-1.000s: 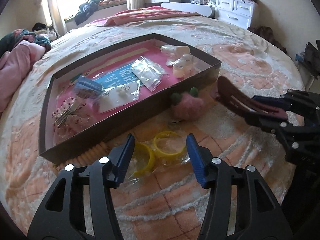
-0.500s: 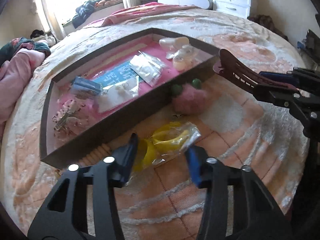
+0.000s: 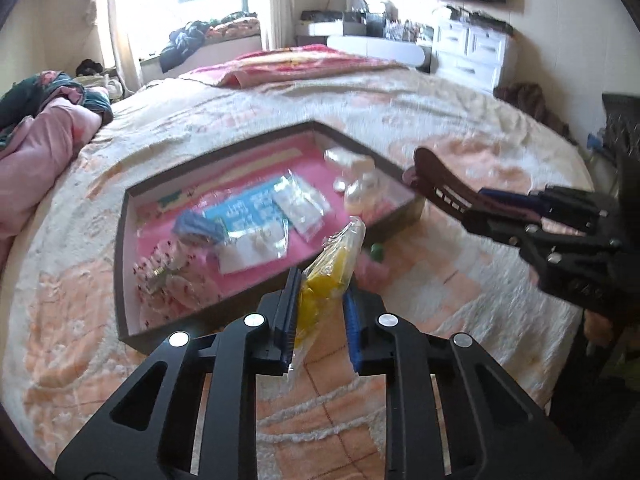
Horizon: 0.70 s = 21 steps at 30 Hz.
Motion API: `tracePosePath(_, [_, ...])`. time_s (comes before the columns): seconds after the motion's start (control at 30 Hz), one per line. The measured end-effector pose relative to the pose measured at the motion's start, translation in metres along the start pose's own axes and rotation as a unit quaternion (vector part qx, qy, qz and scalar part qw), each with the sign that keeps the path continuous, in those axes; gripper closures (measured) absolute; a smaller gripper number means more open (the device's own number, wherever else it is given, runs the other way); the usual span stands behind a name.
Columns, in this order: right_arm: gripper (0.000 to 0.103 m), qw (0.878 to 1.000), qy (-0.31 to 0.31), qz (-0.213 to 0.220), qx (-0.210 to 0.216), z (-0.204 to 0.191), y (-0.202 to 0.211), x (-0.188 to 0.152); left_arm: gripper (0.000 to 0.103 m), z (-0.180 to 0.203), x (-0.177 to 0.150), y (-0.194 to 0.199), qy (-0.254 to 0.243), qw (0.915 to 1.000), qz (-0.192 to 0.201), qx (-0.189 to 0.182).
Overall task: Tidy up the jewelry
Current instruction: 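Grasp the yellow item in a clear bag with the left gripper while the right gripper grasps the maroon comb, then lower the yellow bag into the tray with the left gripper while the right gripper places the maroon comb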
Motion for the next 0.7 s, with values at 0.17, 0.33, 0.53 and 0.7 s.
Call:
tracePosePath(0.17, [0.073, 1.0, 0.005, 0.007, 0.002, -0.002, -0.003, 0.012, 0.09, -0.002, 0.01, 0.001, 0.008, 0.9999, 0.008, 0.003])
tracePosePath(0.33, [0.073, 1.0, 0.014, 0.014, 0.005, -0.005, -0.006, 0.023, 0.09, -0.01, 0.023, -0.003, 0.023, 0.9996, 0.016, 0.005])
tracePosePath(0.53, [0.073, 1.0, 0.02, 0.017, 0.003, -0.005, -0.014, 0.032, 0.09, -0.017, 0.035, -0.008, 0.034, 0.9991, 0.022, 0.009])
tracePosePath(0.7, [0.073, 1.0, 0.022, 0.015, 0.0, -0.002, -0.02, 0.036, 0.09, -0.024, 0.039, -0.018, 0.045, 0.9987, 0.021, 0.013])
Point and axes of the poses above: each gripper's, at about its wrist camera, not at the fingertips, and y roughly against the way its jaws point, z to its right, x to its top, the point moved 7 cm from there along -y, roughly the way its jaws point, and after that the axes turned 2 degrees about x, right-handed, at the moved point
